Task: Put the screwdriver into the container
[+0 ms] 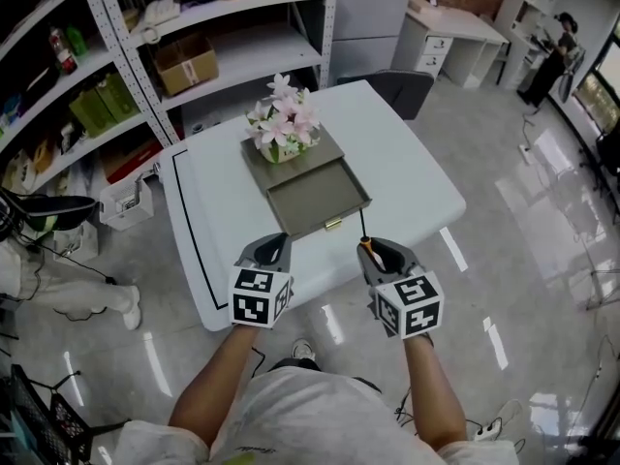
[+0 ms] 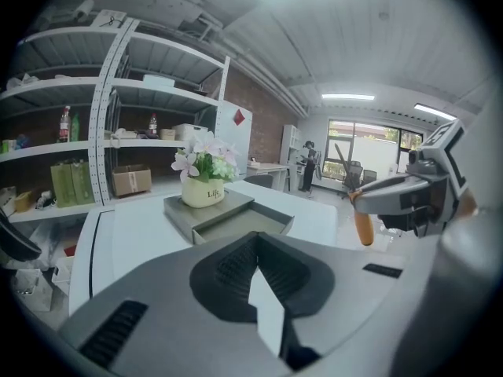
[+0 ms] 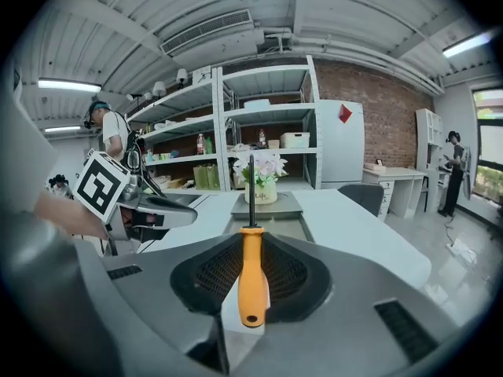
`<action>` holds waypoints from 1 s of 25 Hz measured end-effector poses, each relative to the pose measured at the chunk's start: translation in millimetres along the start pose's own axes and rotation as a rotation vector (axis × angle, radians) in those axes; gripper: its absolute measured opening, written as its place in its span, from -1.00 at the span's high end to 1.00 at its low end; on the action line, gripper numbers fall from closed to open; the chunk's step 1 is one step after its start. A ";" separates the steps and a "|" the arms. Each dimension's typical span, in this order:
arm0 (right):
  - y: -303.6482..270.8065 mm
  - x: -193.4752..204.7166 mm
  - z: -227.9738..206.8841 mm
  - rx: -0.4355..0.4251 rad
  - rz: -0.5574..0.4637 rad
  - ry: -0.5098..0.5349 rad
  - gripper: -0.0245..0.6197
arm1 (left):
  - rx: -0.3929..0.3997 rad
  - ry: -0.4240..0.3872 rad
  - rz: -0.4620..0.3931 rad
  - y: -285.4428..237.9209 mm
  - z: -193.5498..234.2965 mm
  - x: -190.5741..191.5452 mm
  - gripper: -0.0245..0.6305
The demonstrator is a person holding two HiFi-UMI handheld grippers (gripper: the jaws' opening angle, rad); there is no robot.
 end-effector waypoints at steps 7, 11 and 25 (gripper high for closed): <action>-22.1 -19.1 -4.1 0.015 0.051 0.105 0.69 | 0.019 0.017 -0.002 -14.2 17.5 5.5 0.92; -36.6 -29.2 -6.1 -0.004 0.076 0.160 0.69 | 0.014 0.018 0.003 -19.5 25.1 8.5 0.92; -120.6 -64.0 -31.7 -0.148 0.211 0.390 0.69 | -0.086 0.065 0.067 -59.2 55.3 11.2 0.92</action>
Point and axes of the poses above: the fingertips, and each gripper's own axes: y backward along the fingers, z to its left, x out of its underside, the point moved 8 cm from there along y, backward along the fingers, and after that the axes turned 14 degrees about -y, right-handed, at the moved point
